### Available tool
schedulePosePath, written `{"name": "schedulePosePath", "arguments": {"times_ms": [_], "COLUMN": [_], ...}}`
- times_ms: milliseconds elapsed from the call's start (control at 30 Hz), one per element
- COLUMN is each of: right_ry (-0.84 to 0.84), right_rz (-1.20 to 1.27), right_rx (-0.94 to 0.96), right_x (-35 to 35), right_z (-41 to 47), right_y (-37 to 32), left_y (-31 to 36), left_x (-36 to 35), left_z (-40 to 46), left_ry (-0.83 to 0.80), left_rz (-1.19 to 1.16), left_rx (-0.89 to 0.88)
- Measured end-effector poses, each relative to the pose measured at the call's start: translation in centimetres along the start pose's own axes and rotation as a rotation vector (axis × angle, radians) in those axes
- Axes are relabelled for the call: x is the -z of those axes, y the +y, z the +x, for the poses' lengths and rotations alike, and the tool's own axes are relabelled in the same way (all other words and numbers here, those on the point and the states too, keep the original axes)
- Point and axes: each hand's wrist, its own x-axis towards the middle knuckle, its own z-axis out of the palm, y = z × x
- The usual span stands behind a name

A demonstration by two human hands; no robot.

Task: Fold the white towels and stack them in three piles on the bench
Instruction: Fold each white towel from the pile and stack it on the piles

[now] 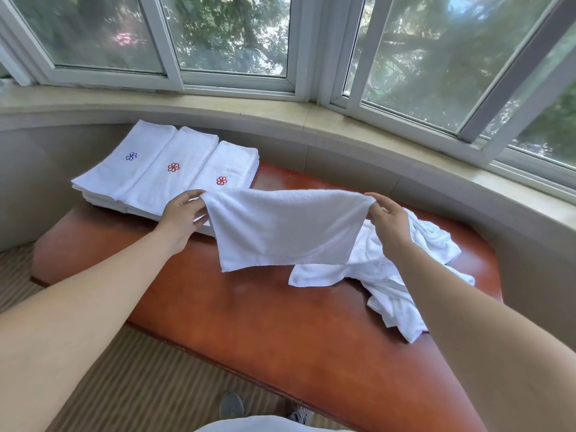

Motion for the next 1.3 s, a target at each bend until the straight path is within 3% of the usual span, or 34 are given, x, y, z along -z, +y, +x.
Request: {"name": "schedulePosePath", "arguments": {"times_ms": [100,233,333,500,633,833,900,1000,1133,1200,1300], "right_ry": [-0.003,-0.031,-0.036,-0.082,-0.051,0.023,-0.037,-0.359,-0.785,-0.824,-0.711], "right_rz": [0.086,0.357,0.372,-0.154,-0.583,-0.812,-0.834,-0.817,-0.847,-0.827,-0.809], "right_rx": [-0.072,-0.347,-0.435,-0.188,0.058,0.262,0.246,-0.081,-0.716,-0.849,-0.793], "right_x": [0.3,0.6,0.8,1.8,1.9,1.7,1.8,2.6,3.9,4.0,3.4], "right_z": [0.2,0.9,1.4,1.5,1.5,1.4,1.0,0.0,-1.7,-1.8,-0.8], "right_y": [-0.2,-0.7,-1.2,-1.5,-1.8,-2.9,-3.1,-2.1,-0.3,-0.2,-1.1], "left_y": [0.6,1.4,1.9,2.4,2.8,2.4,2.0,0.9,0.9,1.7,3.2], "left_x": [-0.3,-0.6,-0.8,-0.1,0.9,1.6,2.0,3.2,5.0,5.2,5.0], "left_z": [-0.5,-0.6,-0.4,0.0,0.2,0.4,0.3,-0.5,-1.8,-2.0,-1.3], "left_ry": [0.003,0.084,0.109,0.040,0.091,0.164,0.122,-0.103,-0.568,-0.663,-0.591], "left_rz": [-0.037,-0.130,-0.103,0.198,0.552,0.787,0.867,0.997,1.361,1.333,1.197], "left_rx": [0.001,0.063,0.076,-0.015,-0.118,-0.350,-0.366,-0.175,0.321,0.559,0.596]}}
